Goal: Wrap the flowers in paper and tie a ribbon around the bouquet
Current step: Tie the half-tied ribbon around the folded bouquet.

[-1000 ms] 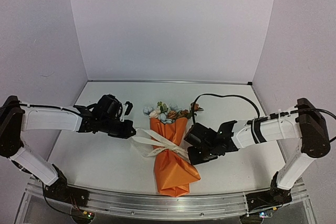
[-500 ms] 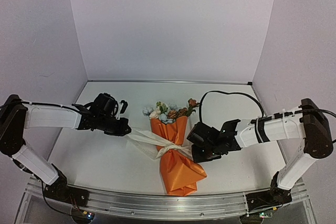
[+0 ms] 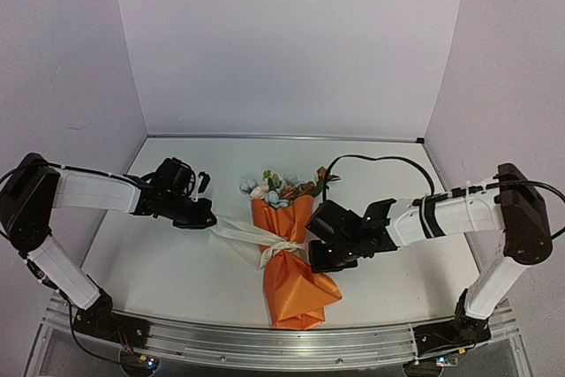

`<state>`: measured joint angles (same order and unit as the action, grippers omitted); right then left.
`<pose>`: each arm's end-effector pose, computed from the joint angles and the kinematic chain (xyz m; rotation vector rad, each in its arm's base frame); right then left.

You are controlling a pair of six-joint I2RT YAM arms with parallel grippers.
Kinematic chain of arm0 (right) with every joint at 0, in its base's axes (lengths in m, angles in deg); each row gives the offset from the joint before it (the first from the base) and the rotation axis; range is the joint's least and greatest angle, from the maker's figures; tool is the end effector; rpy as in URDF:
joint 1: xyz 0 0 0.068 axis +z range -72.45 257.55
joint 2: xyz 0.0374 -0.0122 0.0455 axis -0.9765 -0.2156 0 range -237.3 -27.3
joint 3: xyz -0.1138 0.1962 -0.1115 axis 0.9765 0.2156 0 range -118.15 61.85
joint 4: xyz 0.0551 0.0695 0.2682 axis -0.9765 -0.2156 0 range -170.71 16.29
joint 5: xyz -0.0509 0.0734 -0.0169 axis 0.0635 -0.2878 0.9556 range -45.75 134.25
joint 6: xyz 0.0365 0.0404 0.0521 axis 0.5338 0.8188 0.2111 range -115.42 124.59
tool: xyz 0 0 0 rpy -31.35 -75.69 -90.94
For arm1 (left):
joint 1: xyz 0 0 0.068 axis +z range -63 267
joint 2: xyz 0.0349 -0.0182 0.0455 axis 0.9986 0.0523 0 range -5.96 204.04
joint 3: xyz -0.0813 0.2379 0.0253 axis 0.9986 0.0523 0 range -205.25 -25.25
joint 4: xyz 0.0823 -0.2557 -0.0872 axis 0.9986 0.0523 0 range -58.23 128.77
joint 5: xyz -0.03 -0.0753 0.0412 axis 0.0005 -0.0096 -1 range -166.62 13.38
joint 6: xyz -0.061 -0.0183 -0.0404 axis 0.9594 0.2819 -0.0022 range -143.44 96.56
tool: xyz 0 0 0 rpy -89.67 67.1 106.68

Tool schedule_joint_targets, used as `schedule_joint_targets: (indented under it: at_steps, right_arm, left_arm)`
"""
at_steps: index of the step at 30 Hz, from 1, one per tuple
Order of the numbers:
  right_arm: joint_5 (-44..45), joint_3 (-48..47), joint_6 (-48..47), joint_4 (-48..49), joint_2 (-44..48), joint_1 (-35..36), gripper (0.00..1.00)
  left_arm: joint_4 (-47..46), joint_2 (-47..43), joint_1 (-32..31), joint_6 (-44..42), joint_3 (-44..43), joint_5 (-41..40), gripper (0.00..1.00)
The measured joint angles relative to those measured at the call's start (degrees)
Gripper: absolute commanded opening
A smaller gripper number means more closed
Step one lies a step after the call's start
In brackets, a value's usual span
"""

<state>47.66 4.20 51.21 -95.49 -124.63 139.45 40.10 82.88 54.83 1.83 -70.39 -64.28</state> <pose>0.1733 0.3165 0.1094 -0.3457 2.7348 0.5211 0.2751 -0.1890 0.1079 0.2512 2.5696 -0.6711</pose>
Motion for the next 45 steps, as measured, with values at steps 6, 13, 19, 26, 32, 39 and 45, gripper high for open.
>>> schedule_joint_targets:
  at_steps: [6, 13, 19, 26, 32, 39, 45]
  right_arm:
    - [-1.7, -4.5, 0.0, 2.4, -3.9, 0.2, 0.05]
    - [-2.4, -3.1, -0.9, 2.7, -2.9, 0.2, 0.4]
    - [-2.2, 0.8, -2.5, 1.6, 1.7, 0.2, 0.52]
    - [-2.4, 3.4, -3.6, 1.1, 6.8, 0.1, 0.59]
    - [-2.8, 5.1, -5.6, 1.1, 10.9, -0.2, 0.59]
    - [-3.1, 6.5, -8.7, 1.0, 14.3, -2.2, 0.57]
    - [-3.1, 8.0, -10.5, 1.0, 16.9, -4.7, 0.57]
  left_arm:
    - [0.0, 4.0, 3.0, 0.2, -4.8, 1.9, 0.0]
    - [-2.1, 5.0, 3.5, 5.2, -7.1, 6.6, 0.3]
    - [-3.9, 3.9, 3.5, 13.9, -2.1, 8.7, 0.55]
    - [-3.9, -3.8, 3.5, 23.6, 4.3, 8.3, 0.64]
    - [-10.9, -8.0, 3.2, 36.4, 11.1, 9.0, 0.62]
    - [-19.9, -8.5, -4.2, 55.1, 16.3, 4.1, 0.62]
    - [-28.5, -5.9, -11.1, 67.3, 16.6, -2.3, 0.59]
